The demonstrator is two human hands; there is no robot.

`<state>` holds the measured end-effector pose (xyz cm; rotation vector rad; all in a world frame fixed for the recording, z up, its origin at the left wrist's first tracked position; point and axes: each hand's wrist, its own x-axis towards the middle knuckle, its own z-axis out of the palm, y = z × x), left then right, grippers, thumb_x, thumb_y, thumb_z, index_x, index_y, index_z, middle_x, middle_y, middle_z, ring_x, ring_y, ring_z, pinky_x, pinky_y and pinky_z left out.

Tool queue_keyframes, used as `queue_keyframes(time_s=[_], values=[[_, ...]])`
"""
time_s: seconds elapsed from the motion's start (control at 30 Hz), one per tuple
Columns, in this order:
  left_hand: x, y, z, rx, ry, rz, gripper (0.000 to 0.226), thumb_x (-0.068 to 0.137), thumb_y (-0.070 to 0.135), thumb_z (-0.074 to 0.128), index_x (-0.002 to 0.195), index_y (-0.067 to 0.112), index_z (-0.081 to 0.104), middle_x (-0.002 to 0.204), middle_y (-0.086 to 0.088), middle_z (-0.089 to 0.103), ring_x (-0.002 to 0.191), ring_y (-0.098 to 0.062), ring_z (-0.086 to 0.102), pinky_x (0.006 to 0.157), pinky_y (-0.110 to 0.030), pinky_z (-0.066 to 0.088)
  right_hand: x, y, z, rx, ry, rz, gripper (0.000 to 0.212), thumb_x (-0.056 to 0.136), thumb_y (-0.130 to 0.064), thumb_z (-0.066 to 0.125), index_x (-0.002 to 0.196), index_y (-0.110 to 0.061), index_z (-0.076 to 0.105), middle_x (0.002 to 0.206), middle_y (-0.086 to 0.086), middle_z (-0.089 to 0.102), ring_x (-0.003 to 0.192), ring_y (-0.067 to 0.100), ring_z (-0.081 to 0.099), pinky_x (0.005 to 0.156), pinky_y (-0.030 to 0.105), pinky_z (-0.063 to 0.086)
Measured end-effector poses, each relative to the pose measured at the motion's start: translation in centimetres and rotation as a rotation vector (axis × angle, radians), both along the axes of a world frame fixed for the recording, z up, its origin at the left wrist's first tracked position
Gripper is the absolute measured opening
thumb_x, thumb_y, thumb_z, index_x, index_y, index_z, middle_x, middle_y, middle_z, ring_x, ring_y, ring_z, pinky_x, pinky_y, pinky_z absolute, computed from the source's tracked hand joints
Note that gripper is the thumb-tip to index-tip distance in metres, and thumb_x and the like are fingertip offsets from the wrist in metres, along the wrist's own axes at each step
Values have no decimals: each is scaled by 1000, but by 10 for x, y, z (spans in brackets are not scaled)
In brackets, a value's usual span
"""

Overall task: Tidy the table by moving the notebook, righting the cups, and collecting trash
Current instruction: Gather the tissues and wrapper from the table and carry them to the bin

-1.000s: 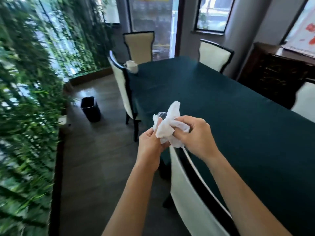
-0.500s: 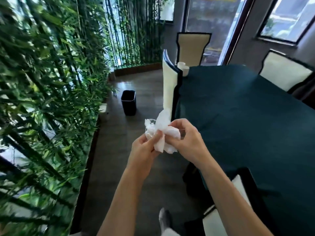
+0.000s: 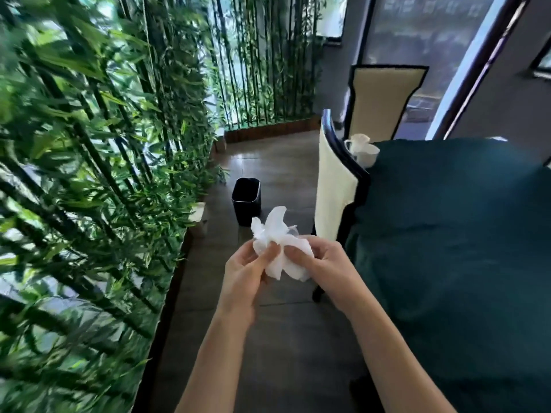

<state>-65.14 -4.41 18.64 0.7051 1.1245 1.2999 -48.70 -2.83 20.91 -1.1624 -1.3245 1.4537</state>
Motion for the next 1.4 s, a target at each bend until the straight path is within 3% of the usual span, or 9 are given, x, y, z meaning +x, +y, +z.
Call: queue_keyframes(time_s=[0.07,0.17,0.37,0.57,0.73,0.93,1.17,1.3,1.4], values=[[-13,37,-1,-11,-20,38,42,76,35,85,113,15,81,109,-14,82,88,-21,76,73,-31,59,-13,41,0,-3,3,36,24,94,-26,76,115,-15,78,107,16,80,95,33,75,83,39,55],[-33,89,-6,-18,-12,75,31,84,25,83,113,13,80,104,-14,83,82,-16,79,62,-23,60,-34,96,-7,28,15,55,24,92,-26,78,114,-16,78,104,15,81,99,37,75,84,42,56],[-80,202,-19,-1,8,82,29,85,18,81,113,10,79,97,-8,84,79,-14,79,60,-22,60,-84,218,-27,38,-14,44,22,87,-33,80,102,-17,82,92,10,82,78,13,72,69,27,54],[-145,331,-25,9,53,69,44,70,31,86,110,14,80,106,-14,83,94,-27,79,85,-41,64,-145,352,-39,3,-75,39,9,91,-22,79,94,-13,81,71,-2,74,59,8,62,54,20,47],[-185,436,-27,-5,62,-2,25,78,24,87,102,27,85,106,-10,84,93,-20,80,78,-30,65,-184,450,-41,7,-76,-1,19,81,-36,79,87,-19,80,69,2,73,59,11,61,52,22,47],[-207,550,-49,-93,80,-38,30,86,16,78,116,11,77,106,-12,83,91,-20,79,72,-26,63,-199,561,-68,-59,-160,-87,26,73,-42,79,88,-21,79,69,1,76,56,7,63,50,22,47],[-214,710,-114,-242,150,21,28,93,6,74,121,4,73,109,-17,82,97,-28,78,89,-43,62,-196,722,-139,-140,-208,-110,6,83,-18,84,87,-20,79,76,6,79,60,9,67,52,26,51],[-216,802,-171,-360,228,124,21,94,5,73,115,8,74,101,-15,83,81,-21,76,76,-35,61,-201,824,-202,-293,-233,-118,13,87,-21,79,75,-20,75,60,-9,66,51,4,55,50,21,42],[-229,867,-232,-449,267,119,17,95,9,74,111,12,75,90,-10,81,73,-15,74,70,-32,59,-211,899,-275,-420,-262,-167,13,87,-18,79,78,-9,76,66,-2,67,60,10,56,59,27,42]])
